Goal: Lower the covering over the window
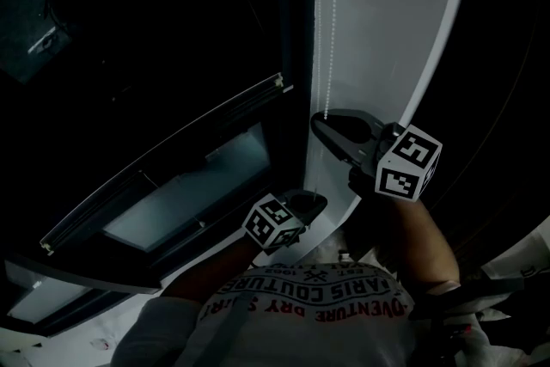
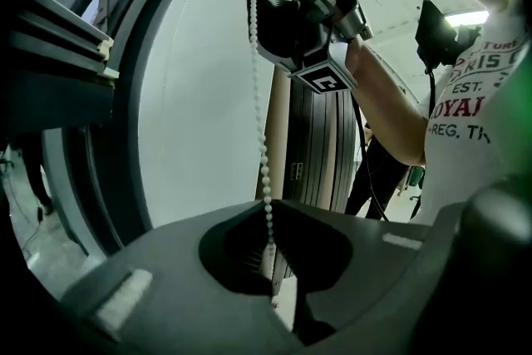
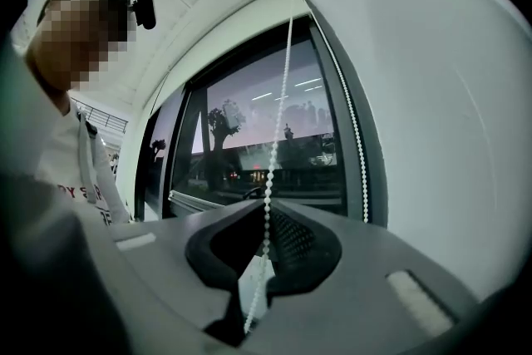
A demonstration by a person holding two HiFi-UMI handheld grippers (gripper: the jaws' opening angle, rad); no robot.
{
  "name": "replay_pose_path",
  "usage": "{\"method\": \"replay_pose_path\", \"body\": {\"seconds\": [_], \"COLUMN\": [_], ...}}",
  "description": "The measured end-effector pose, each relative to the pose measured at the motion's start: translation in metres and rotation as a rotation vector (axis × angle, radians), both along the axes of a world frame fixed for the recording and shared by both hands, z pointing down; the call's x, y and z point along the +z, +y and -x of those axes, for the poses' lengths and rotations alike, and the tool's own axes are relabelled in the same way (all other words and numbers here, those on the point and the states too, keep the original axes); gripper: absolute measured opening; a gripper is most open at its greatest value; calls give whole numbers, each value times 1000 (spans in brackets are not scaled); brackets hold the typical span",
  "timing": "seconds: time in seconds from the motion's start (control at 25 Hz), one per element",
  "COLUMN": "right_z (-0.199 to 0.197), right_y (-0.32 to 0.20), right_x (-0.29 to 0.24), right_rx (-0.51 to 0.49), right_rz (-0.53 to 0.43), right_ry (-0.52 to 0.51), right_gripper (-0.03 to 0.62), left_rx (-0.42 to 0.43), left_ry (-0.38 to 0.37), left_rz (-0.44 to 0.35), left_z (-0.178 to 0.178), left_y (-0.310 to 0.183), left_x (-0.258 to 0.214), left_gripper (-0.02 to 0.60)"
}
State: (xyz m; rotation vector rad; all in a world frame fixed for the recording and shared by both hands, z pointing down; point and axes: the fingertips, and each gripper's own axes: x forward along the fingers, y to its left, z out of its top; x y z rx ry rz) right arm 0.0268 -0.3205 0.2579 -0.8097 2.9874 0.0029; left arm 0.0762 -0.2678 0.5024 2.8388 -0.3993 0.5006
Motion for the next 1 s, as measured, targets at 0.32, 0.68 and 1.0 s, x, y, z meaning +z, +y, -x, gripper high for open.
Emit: {"method": "replay_pose_path", "body": {"seconds": [0.32, 0.68, 1.0], "right_z": [-6, -11, -16], "right_y": [-2, -2, -10], "right_x": [6, 27, 112], "right_rx": [17, 58, 117], "right_rz": [-13, -11, 84], "right_ry": [-31, 21, 151], "right_gripper": [14, 14, 14], "left_rx": [-54, -143, -196], "left_ry": [8, 50, 114], "left_rz": [-1, -45, -43], "left_z": [6, 22, 46], "left_y": [-11, -27, -38], "left_x": [9, 0, -23], "left_gripper": [5, 91, 91]}}
